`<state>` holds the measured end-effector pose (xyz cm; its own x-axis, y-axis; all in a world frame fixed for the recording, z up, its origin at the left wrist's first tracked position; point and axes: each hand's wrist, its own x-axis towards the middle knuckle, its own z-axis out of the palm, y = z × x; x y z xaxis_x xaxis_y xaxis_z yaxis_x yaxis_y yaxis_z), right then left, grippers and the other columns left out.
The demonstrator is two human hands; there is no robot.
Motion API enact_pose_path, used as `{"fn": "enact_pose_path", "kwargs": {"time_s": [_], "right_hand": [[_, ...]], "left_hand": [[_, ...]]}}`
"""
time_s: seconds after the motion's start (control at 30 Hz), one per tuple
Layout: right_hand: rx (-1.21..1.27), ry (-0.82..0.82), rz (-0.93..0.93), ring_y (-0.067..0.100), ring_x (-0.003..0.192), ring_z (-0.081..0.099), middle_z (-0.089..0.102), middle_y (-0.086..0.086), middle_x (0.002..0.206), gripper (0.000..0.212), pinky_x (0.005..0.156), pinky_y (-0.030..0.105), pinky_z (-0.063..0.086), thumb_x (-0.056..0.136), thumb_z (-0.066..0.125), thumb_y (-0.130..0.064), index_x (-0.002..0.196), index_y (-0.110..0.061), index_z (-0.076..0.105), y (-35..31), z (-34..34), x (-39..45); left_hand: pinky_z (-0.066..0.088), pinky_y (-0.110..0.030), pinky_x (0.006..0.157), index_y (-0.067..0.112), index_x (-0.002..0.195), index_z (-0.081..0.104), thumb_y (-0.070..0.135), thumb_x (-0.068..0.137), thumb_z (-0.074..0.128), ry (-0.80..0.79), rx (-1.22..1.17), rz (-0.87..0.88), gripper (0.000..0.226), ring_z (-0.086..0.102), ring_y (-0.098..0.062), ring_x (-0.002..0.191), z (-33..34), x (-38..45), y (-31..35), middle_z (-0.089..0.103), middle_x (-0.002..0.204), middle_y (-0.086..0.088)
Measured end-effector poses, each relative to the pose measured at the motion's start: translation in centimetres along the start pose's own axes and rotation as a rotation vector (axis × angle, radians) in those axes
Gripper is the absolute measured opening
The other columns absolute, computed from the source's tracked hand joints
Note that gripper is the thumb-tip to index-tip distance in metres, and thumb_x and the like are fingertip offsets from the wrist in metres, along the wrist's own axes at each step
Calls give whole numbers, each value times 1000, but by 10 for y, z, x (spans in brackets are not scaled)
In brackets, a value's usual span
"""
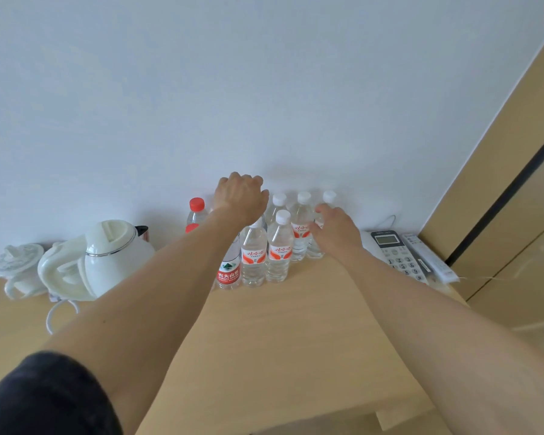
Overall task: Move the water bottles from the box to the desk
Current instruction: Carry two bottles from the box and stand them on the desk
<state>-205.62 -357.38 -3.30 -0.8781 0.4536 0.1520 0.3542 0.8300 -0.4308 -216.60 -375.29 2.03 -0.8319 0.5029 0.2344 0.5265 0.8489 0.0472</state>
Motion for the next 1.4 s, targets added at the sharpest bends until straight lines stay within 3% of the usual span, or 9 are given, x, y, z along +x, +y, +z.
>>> {"fn": "enact_pose_path", "kwargs": {"time_s": [0.23, 0.43, 0.7, 0.93, 1.03, 1.2, 1.4], "right_hand": [[-50, 5, 83, 33, 119, 52, 54, 13, 125, 45, 92, 41, 49, 99, 50, -41, 138, -20, 49, 30, -31, -22], [-59, 47, 188, 33, 116, 53, 54, 12, 123, 44, 92, 42, 49, 100, 46, -43, 137, -21, 50, 92, -74, -58], [-85, 91, 360, 32, 111, 57, 60, 10, 122, 39, 78, 37, 48, 99, 47, -45, 129, -20, 52, 206, -147, -141], [-99, 166, 596, 32, 121, 55, 59, 9, 131, 46, 93, 41, 50, 98, 48, -50, 136, -23, 53, 309, -211, -248], [-69, 217, 707, 32, 128, 53, 55, 10, 138, 53, 102, 42, 48, 96, 50, -52, 142, -24, 50, 353, -236, -302], [-104, 322, 926, 33, 126, 53, 55, 12, 136, 49, 101, 44, 46, 96, 52, -47, 140, -26, 51, 406, -277, -400], [-74, 407, 1140, 31, 128, 50, 53, 11, 137, 50, 102, 42, 45, 98, 50, -49, 140, -22, 49, 452, -306, -497]], "left_hand": [[39, -40, 100, 17, 134, 58, 39, 104, 33, -14, 59, 88, 45, 54, -27, 117, -3, 1, 44, 66, 123, -6], [36, -39, 103, 19, 133, 59, 39, 104, 33, -9, 40, 186, 44, 51, -26, 120, -5, -6, 122, 63, 127, -3], [34, -40, 106, 20, 133, 59, 39, 103, 33, -51, -18, 391, 44, 50, -26, 124, -3, -52, 282, 62, 129, -4], [41, -40, 97, 15, 114, 63, 31, 102, 34, -81, -63, 632, 35, 54, -28, 109, 4, -122, 438, 65, 114, -7], [42, -43, 99, 14, 119, 62, 33, 103, 32, -104, -84, 732, 38, 55, -29, 113, 3, -155, 507, 64, 119, -9], [39, -44, 108, 20, 138, 55, 39, 104, 32, -160, -109, 923, 45, 51, -28, 128, 5, -219, 617, 59, 136, -7], [40, -40, 105, 18, 131, 59, 39, 103, 36, -179, -167, 1173, 42, 54, -29, 125, 4, -295, 708, 61, 134, -9]]}}
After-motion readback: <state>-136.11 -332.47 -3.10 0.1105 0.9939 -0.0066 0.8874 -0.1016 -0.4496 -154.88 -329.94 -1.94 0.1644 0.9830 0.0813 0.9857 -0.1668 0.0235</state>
